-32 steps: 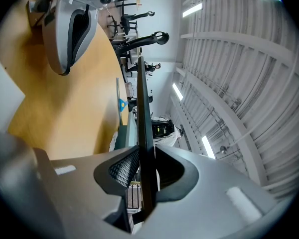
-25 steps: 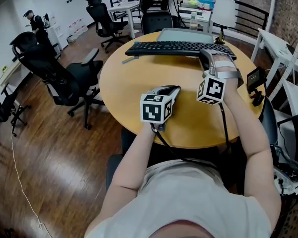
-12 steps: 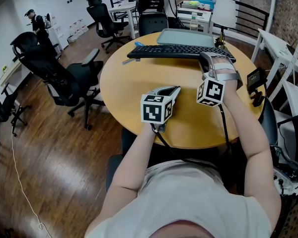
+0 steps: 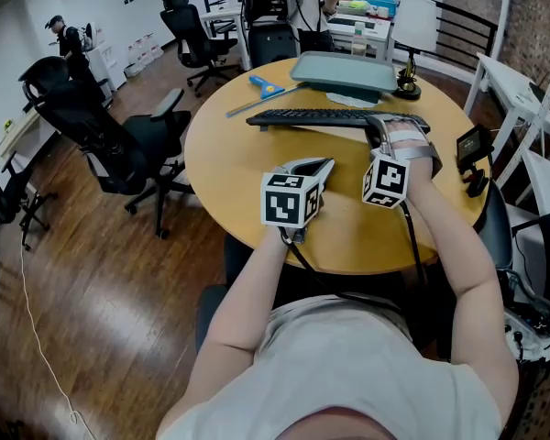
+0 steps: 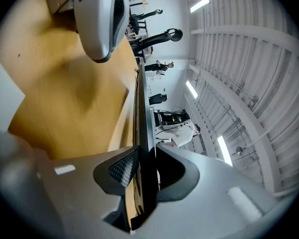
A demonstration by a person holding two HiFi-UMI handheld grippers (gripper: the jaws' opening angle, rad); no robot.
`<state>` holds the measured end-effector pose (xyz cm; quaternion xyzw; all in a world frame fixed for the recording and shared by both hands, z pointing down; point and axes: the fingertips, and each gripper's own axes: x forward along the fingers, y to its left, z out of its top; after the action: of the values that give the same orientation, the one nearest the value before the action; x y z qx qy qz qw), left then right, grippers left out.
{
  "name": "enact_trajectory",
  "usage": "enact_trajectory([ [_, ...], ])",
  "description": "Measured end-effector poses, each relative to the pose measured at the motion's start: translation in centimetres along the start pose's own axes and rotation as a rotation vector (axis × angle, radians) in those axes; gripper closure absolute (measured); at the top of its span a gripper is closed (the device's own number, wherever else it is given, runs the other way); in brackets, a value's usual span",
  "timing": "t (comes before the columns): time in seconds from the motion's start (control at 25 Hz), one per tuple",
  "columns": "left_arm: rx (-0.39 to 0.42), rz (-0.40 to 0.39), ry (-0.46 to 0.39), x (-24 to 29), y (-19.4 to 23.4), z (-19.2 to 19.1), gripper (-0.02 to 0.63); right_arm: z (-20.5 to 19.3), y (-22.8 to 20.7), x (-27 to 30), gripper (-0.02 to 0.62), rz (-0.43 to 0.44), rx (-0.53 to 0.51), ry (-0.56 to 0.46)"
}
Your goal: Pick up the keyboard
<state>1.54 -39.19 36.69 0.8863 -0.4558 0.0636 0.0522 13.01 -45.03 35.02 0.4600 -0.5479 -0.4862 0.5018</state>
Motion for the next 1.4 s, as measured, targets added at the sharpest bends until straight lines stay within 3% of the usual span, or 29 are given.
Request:
enact_trajectory([
  [0.72, 0.000, 0.000, 0.000, 0.1, -0.1, 0.0, 0.606, 0.4, 5.0, 0.2, 0.500, 0.234, 0.066, -0.084],
  [1.2, 0.000, 0.001, -0.002, 0.0, -0.1, 0.1, 0.606, -1.6, 8.5, 1.2, 0.498, 0.376, 0.010, -0.033],
  [1.4, 0.001, 0.001, -0.001, 0.0, 0.0, 0.1, 0.606, -1.8, 8.8, 1.3, 0.497, 0.391, 0.009, -0.051],
])
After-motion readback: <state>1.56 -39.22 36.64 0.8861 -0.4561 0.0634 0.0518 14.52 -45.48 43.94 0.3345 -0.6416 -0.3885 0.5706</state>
